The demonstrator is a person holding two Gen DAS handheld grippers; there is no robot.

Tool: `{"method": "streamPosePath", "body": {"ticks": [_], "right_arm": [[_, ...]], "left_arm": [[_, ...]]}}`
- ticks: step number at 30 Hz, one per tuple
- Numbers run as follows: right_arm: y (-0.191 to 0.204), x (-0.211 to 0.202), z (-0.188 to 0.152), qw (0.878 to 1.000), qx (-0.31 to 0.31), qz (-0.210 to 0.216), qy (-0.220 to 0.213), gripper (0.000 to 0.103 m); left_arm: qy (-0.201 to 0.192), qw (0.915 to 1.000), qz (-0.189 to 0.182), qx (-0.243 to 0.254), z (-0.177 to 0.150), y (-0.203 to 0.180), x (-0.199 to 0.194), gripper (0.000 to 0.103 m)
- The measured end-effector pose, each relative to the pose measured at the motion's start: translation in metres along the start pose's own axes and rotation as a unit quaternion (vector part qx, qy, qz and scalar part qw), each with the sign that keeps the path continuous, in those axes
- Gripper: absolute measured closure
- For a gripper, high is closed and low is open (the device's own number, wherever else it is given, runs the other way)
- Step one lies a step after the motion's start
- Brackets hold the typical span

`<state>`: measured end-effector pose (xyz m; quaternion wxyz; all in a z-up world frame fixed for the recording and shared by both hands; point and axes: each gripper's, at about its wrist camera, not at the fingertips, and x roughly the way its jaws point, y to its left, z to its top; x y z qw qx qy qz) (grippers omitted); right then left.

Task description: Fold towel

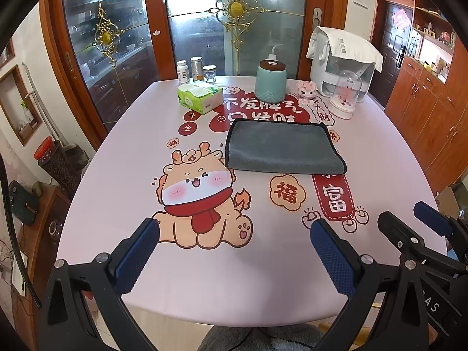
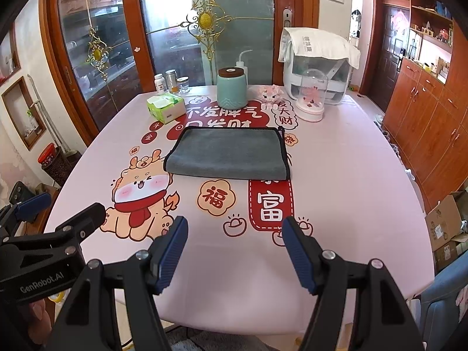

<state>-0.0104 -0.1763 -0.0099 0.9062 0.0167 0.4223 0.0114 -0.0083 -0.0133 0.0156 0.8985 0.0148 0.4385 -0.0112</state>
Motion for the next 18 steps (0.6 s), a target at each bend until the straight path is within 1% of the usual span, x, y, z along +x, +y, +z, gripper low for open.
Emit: {"method": "streamPosePath", "body": {"ticks": [18], "right_arm": [[0.0018, 0.0019, -0.0025, 1.000, 0.001, 0.000, 0.003, 0.036]], "left_arm": [[0.000, 1.0000, 0.000, 0.000, -0.0027, 0.0004, -0.0006, 0.000]]}}
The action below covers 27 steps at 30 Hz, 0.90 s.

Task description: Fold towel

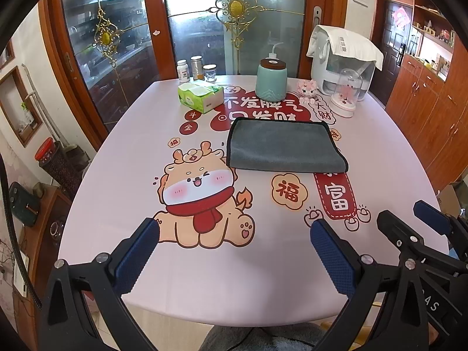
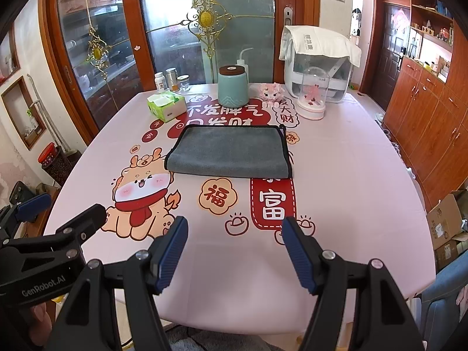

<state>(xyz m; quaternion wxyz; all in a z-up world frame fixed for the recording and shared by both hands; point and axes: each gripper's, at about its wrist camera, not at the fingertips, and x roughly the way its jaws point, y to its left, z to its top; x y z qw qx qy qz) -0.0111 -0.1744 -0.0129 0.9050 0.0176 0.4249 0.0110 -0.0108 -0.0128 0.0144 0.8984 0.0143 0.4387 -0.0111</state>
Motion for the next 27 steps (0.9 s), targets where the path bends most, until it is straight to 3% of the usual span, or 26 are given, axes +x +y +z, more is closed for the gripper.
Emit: {"method": "streamPosePath", "body": {"ticks": [27], "right_arm": [[-0.0070, 0.0066, 0.0031, 1.000, 0.009, -0.003, 0.005, 0.036]], "left_arm": [[0.007, 0.9999, -0.003, 0.010, 0.0032, -0.0015, 0.0044, 0.001]]}}
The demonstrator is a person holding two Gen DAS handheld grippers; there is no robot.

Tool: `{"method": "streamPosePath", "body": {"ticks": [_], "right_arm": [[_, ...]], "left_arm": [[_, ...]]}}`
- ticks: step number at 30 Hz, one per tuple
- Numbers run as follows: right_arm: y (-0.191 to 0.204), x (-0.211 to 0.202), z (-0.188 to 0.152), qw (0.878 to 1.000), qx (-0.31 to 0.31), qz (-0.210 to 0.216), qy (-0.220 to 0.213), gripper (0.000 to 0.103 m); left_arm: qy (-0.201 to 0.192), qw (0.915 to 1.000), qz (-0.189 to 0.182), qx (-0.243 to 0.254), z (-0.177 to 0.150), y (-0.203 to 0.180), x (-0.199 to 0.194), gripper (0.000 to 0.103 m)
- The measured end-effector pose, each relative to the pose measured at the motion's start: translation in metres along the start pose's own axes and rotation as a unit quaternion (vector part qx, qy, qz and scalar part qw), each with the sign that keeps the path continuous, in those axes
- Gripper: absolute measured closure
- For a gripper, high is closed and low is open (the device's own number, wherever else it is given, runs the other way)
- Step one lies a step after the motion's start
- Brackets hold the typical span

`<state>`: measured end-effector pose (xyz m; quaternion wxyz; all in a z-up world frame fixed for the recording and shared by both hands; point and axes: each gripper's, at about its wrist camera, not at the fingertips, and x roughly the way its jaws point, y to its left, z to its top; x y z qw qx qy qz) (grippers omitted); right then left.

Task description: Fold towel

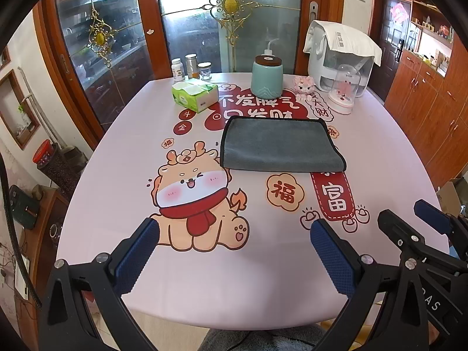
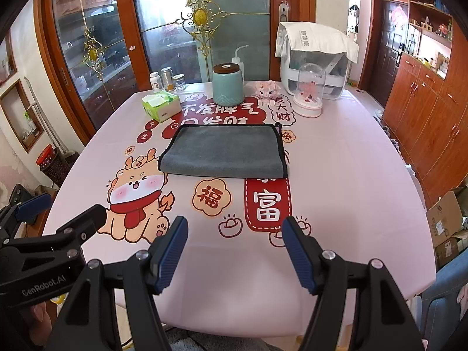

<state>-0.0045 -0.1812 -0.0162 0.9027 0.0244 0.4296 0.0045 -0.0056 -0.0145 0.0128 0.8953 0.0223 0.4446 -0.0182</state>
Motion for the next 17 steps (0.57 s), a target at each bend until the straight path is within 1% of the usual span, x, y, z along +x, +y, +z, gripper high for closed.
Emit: {"method": "streamPosePath", "body": {"ticks": [11, 17], "right_arm": [[-0.0001, 0.0003, 0.0005, 1.000, 0.000, 0.000, 0.000, 0.036], [0.0002, 0.0003, 0.0006, 1.000, 0.000, 0.000, 0.001, 0.036]], "left_arm": [[0.004, 0.9999, -0.008, 0.004, 0.0000, 0.0015, 0.0030, 0.001], [0.004, 0.9999, -0.006, 0.006, 0.0009, 0.0027, 0.0035, 0.001]]}}
